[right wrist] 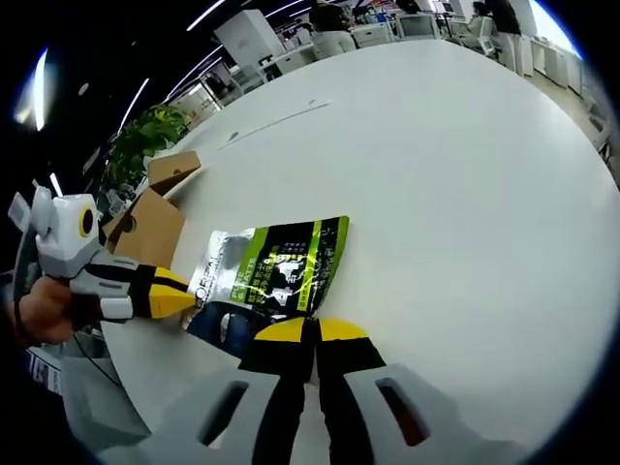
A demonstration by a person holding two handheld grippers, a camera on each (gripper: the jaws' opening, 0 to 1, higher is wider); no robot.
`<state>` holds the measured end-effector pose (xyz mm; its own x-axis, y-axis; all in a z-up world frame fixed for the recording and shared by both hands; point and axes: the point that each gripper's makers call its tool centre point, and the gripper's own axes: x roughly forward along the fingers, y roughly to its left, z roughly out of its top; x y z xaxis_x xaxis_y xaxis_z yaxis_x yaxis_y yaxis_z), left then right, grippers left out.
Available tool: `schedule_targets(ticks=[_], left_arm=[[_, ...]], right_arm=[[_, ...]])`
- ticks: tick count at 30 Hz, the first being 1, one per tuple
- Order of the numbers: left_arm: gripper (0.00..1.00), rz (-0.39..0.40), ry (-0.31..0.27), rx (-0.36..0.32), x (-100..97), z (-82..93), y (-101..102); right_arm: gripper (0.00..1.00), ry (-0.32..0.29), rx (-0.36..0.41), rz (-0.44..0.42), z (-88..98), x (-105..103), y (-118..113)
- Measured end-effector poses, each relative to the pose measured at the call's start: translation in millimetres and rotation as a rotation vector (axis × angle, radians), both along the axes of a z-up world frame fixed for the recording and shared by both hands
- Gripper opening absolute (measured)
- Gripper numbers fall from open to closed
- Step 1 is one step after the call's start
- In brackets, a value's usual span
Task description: Operate the shoe box by opening the lid, removing the specified soft item, and placing it in the target area until the item is outside and the box remains undamaged.
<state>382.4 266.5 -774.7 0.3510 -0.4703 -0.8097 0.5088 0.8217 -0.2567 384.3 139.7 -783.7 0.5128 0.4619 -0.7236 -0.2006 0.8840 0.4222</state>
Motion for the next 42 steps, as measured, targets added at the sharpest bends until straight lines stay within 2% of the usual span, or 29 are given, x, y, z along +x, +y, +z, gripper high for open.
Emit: schedule_targets(ticks=[10,14,19,30,33,39,42], left_arm=[[0.14,0.003,-0.011,0.013,-1.8,4.2,7.7],[0.16,0.005,-0.023,0.009,-3.1,9.2,9.6],[0.17,0.007,-0.029,-0.006,-6.1,13.8,10.7],[0.18,0.006,-0.051,-0.023,-7.7,26.2,12.9],[0.19,0.007,-0.055,-0.033,-9.0,30.7,14.4],[0.19,0.009,-0.071,-0.057,-11.7,40.6,17.5],[0.2,0.013,-0.085,-0.094,-11.8,48.1,16.5]], right_arm=[[0.05,-0.01,-0.027,0.008,-2.3,-0.3,-5.8],[0.06,-0.015,-0.032,0.003,0.3,-2.1,-8.3],[0.11,-0.033,-0.001,-0.012,7.4,-0.2,-10.4],[0.15,-0.045,-0.038,-0.029,15.4,-4.3,-17.3],[0.15,-0.043,-0.073,-0.024,15.8,-5.5,-20.0],[0.16,-0.055,-0.07,-0.025,23.5,-7.5,-16.0],[0.16,-0.061,-0.068,-0.025,27.4,-7.3,-13.7]])
